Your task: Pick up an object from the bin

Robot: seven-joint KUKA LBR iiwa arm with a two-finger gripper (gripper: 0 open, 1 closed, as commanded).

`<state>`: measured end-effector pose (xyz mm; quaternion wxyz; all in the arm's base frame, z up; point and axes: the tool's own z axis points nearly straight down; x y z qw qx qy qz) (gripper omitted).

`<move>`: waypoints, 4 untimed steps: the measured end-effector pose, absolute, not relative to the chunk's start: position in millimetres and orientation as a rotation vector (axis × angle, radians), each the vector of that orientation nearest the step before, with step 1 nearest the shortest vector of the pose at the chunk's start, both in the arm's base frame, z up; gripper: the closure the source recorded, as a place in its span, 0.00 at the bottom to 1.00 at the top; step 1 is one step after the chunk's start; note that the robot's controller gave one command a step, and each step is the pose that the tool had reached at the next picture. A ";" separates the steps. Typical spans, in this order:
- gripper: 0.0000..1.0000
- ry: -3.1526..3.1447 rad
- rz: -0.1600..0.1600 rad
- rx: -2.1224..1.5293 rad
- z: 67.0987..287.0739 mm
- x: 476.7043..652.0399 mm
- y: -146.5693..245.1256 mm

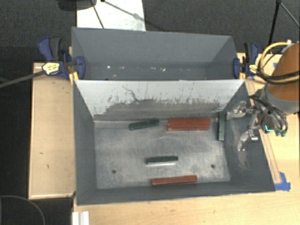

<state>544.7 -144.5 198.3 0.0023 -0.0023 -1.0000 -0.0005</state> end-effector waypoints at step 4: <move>0.00 -3.150 0.001 0.029 95.0 583.8 -55.6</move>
Offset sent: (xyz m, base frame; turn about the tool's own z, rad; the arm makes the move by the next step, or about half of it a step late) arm 0.0218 0.0674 -0.1000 0.0650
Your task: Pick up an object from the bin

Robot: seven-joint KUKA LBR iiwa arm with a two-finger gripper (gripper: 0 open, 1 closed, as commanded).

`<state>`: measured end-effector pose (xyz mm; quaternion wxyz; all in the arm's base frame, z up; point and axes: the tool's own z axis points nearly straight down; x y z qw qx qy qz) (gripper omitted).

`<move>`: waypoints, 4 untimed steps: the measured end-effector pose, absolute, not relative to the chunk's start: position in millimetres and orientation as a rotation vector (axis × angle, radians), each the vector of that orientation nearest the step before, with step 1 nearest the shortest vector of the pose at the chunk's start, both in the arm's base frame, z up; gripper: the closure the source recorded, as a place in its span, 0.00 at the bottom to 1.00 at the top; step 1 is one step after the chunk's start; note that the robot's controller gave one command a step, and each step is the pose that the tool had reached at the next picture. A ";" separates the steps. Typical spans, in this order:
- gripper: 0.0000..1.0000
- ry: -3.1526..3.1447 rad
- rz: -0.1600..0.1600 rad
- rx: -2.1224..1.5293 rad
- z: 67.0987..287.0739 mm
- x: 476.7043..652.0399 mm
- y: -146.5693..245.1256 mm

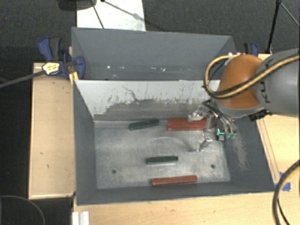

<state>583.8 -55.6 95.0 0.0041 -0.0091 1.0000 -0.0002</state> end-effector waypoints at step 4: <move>1.00 3.139 0.000 -0.046 209.7 557.0 -41.0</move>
Offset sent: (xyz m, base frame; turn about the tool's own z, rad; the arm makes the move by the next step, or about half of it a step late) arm -0.0171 -0.0130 -0.0250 0.0425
